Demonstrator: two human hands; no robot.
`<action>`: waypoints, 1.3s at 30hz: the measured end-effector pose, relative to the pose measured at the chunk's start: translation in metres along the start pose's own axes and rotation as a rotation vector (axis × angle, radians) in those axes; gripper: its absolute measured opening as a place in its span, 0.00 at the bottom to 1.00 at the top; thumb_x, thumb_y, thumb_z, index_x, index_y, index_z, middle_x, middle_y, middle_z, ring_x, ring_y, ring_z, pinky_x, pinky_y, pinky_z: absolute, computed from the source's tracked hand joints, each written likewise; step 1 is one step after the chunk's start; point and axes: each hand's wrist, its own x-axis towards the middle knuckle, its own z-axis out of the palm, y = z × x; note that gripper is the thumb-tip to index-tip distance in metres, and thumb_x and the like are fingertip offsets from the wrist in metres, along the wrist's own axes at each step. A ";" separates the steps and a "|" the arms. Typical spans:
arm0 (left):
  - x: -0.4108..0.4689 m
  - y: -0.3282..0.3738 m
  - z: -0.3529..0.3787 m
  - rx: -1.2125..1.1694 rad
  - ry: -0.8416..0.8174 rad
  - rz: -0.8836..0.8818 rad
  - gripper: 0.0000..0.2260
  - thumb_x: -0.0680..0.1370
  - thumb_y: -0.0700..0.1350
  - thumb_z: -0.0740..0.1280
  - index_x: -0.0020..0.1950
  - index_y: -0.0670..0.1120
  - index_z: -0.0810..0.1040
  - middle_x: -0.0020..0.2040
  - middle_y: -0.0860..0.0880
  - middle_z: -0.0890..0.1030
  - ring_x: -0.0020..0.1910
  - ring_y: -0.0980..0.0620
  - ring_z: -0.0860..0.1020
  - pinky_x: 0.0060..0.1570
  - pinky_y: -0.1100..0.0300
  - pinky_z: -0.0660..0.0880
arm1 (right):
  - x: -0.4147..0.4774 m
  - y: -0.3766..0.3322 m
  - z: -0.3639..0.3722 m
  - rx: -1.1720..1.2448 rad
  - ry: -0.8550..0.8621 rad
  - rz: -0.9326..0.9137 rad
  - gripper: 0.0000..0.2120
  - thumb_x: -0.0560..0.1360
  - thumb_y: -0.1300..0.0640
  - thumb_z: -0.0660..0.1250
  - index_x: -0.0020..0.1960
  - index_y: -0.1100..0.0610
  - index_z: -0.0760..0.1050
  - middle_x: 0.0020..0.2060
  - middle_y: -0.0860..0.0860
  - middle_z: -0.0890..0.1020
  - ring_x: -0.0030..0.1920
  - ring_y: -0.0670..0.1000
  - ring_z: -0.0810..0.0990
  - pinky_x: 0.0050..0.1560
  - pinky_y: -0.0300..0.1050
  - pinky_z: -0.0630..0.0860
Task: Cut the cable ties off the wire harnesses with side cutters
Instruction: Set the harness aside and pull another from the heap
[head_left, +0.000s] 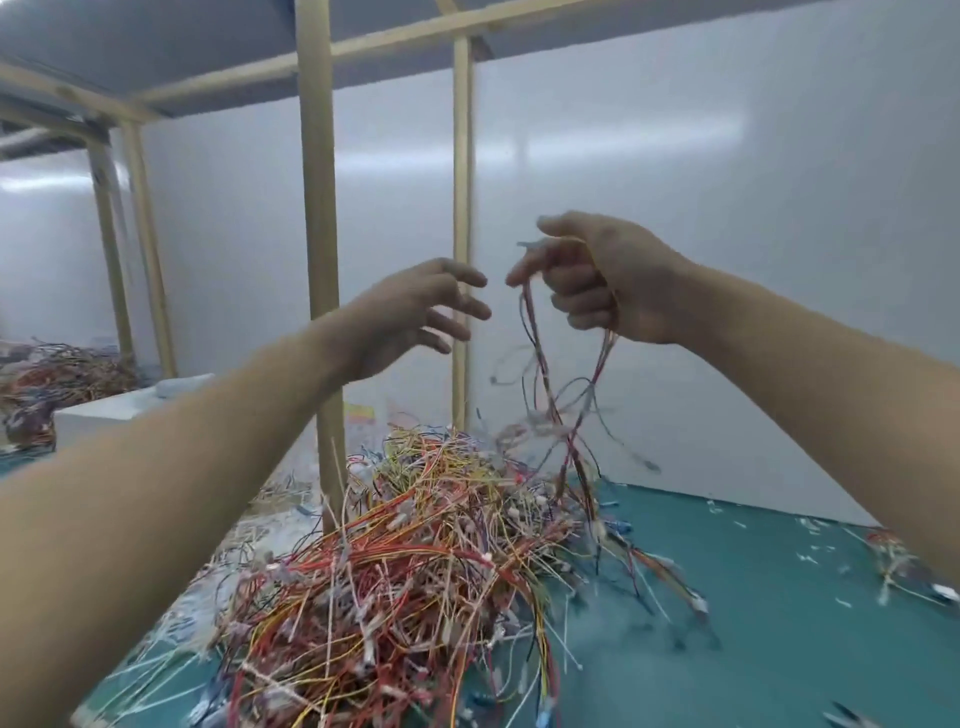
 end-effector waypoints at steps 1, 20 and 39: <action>-0.001 -0.003 0.007 0.014 -0.036 -0.043 0.17 0.78 0.41 0.64 0.67 0.49 0.71 0.60 0.42 0.80 0.56 0.41 0.79 0.52 0.48 0.79 | 0.001 -0.010 0.009 -0.012 -0.023 -0.027 0.21 0.81 0.46 0.58 0.42 0.58 0.82 0.24 0.45 0.60 0.23 0.45 0.56 0.19 0.37 0.57; 0.042 0.091 -0.064 0.806 0.471 0.353 0.08 0.82 0.50 0.62 0.50 0.49 0.79 0.43 0.47 0.83 0.30 0.51 0.80 0.29 0.56 0.79 | -0.015 0.033 -0.028 -0.105 -0.023 0.206 0.19 0.79 0.53 0.57 0.59 0.62 0.81 0.48 0.58 0.81 0.47 0.58 0.81 0.55 0.59 0.80; -0.064 -0.116 0.060 -0.161 0.251 -0.281 0.38 0.69 0.65 0.72 0.74 0.53 0.63 0.68 0.54 0.69 0.59 0.54 0.71 0.61 0.55 0.69 | 0.026 0.036 0.036 -0.151 0.064 0.128 0.08 0.80 0.65 0.60 0.54 0.64 0.77 0.33 0.51 0.80 0.29 0.46 0.73 0.30 0.39 0.68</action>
